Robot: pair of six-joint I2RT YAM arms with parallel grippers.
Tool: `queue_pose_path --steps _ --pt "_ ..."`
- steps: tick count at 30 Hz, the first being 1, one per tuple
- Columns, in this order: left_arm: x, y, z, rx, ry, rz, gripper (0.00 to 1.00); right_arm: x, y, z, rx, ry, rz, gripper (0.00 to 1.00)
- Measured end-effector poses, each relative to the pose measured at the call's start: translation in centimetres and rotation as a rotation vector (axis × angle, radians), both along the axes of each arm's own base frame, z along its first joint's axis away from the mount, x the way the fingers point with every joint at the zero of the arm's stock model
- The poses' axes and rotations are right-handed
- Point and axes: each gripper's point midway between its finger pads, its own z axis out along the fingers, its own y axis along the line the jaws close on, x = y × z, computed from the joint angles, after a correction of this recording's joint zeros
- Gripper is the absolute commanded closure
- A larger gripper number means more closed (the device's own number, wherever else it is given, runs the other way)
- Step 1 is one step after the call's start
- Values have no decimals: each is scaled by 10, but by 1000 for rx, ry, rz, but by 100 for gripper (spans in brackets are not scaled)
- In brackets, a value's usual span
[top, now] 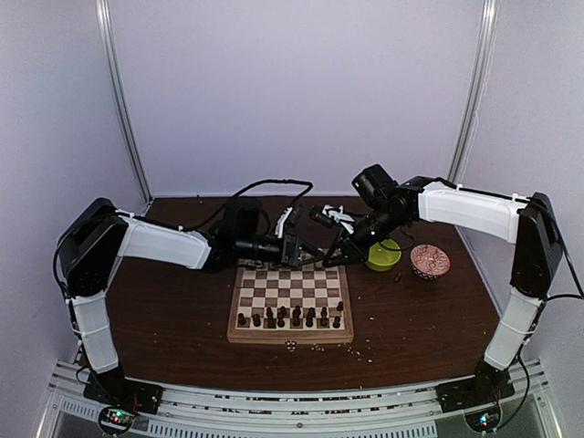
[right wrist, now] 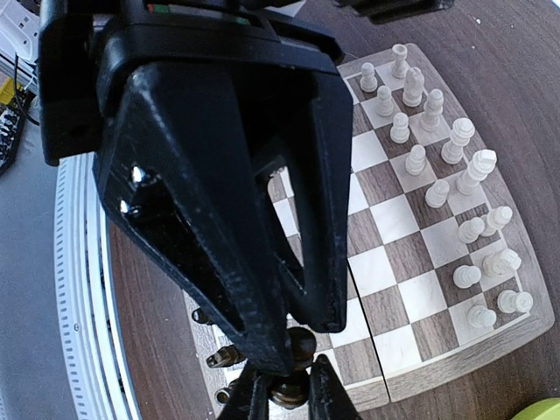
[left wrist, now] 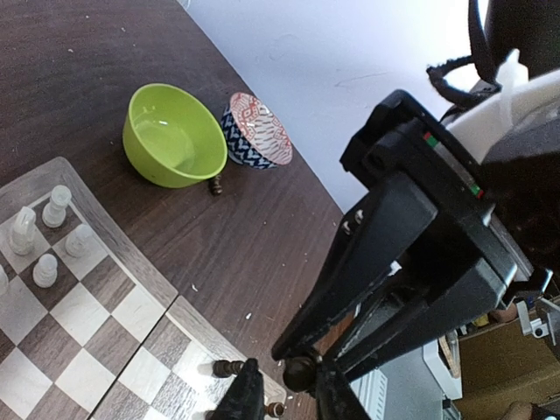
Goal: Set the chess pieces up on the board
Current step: Pass from the right arm to the left, then place the pawn at g7.
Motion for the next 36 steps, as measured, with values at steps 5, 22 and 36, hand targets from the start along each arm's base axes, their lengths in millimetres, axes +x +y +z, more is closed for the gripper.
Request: queue_pose_path --steps 5,22,36 --pt "-1 -3 -2 -10 12 -21 86 0 0 -3 -6 4 0 87" --pt "-5 44 7 212 -213 18 90 -20 -21 12 0 2 45 54" --pt "-48 137 -59 728 -446 10 89 -37 -49 -11 -50 56 59 55"
